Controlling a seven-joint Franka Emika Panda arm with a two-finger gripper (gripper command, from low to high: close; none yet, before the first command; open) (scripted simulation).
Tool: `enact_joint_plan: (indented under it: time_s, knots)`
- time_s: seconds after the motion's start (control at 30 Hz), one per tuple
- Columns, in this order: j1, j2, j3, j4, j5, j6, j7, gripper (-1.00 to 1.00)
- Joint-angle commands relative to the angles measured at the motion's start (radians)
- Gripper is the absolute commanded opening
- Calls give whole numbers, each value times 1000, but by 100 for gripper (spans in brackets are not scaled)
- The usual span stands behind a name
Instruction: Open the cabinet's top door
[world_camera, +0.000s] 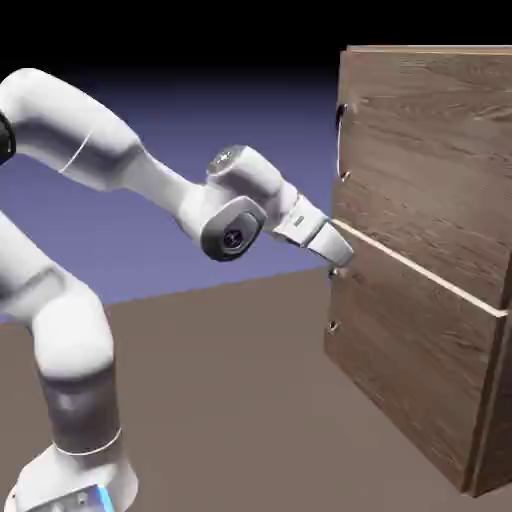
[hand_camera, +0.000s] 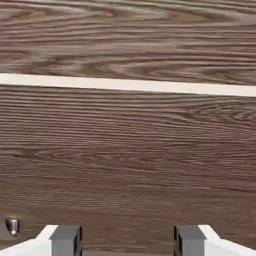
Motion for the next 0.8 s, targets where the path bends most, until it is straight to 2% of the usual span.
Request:
enact_joint_plan:
  time_s: [0.0,0.77]
  knots:
    - [-15,-6,17,10,44,1,-31,0]
    - [-351,-132,410,249,1044,22,-732,0]
